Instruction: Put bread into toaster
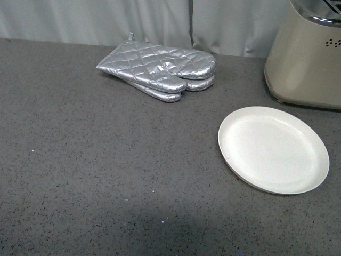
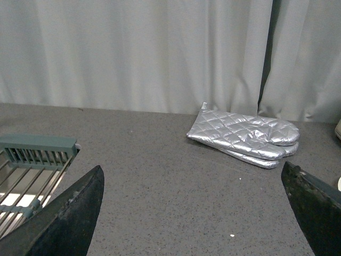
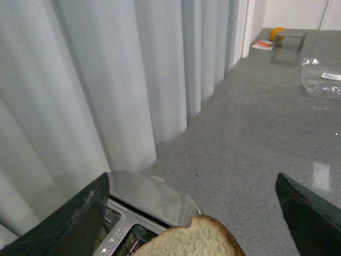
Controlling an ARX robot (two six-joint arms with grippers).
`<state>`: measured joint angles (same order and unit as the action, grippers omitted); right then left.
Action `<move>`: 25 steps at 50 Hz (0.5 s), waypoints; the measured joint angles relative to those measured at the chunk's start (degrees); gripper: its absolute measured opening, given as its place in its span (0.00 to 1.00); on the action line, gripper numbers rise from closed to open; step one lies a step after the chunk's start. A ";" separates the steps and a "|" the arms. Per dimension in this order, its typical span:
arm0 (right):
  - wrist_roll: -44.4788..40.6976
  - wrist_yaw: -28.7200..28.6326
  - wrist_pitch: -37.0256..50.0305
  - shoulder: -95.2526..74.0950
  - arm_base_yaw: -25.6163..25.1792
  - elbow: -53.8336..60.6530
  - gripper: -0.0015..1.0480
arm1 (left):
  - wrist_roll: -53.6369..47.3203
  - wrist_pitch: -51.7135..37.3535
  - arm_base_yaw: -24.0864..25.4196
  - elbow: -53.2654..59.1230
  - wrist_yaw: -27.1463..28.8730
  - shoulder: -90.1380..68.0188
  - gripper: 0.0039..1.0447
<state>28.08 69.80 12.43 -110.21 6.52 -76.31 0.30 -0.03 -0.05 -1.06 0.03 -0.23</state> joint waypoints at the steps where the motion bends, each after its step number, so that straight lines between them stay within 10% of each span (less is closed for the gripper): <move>1: -0.28 0.00 0.11 0.17 -0.04 0.00 0.90 | 0.00 0.00 0.00 0.00 0.00 0.00 0.94; 25: -7.26 -0.48 5.99 4.70 -0.50 -0.02 0.91 | 0.00 0.00 0.00 0.00 0.00 0.00 0.94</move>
<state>20.82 69.32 18.41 -105.51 6.02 -76.34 0.30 -0.03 -0.05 -1.06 0.03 -0.23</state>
